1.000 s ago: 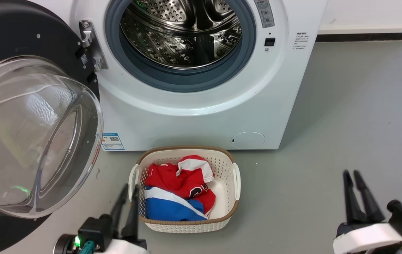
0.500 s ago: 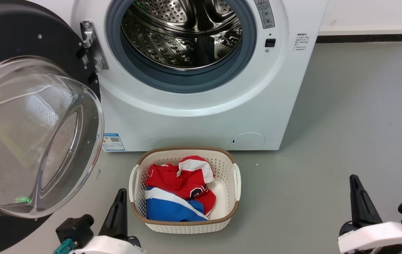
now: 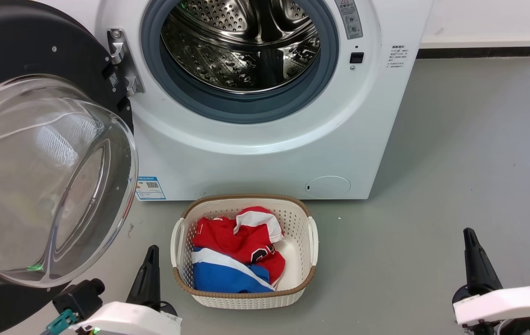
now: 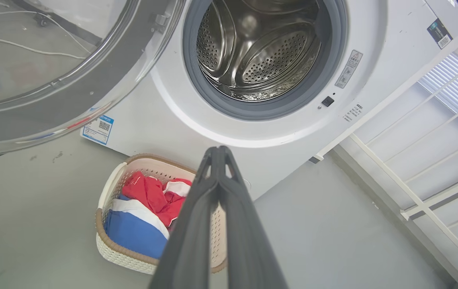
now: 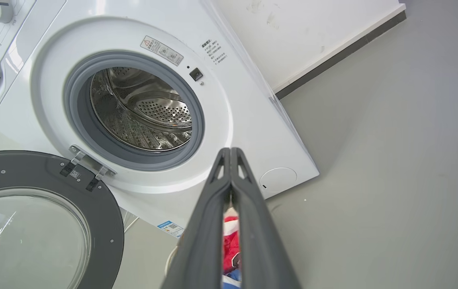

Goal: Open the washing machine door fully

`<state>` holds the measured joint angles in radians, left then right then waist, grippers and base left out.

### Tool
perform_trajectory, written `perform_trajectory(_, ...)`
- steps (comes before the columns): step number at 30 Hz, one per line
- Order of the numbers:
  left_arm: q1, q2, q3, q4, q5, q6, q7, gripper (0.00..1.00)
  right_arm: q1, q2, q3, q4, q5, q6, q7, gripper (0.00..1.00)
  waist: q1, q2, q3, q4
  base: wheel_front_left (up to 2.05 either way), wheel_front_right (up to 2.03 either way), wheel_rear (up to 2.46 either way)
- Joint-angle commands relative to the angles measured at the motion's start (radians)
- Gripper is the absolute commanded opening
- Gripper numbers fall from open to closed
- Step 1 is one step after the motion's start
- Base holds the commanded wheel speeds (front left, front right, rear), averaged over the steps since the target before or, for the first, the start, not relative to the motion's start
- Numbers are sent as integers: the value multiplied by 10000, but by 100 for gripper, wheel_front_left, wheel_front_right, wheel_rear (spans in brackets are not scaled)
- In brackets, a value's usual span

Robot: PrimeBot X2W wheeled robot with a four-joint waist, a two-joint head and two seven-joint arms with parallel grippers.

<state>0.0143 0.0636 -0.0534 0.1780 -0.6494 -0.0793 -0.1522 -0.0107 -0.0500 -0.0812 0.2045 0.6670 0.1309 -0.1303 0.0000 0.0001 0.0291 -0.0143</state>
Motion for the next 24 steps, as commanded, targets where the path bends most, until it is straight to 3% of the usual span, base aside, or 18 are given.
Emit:
perform_trajectory(1, -266, 85, 65, -93, -289, -60, 45, 0, -285, -3, -28, -94, 306, 1, 50, 0, 0, -1, -2, 1, 0, 0, 0)
perform_trajectory(24, -589, 133, 440, 122, -3468, -211, 777, 0, -543, -4, -130, 57, 3293, 0, 836, 0, 0, -1, -63, 35, 0, 0, 0)
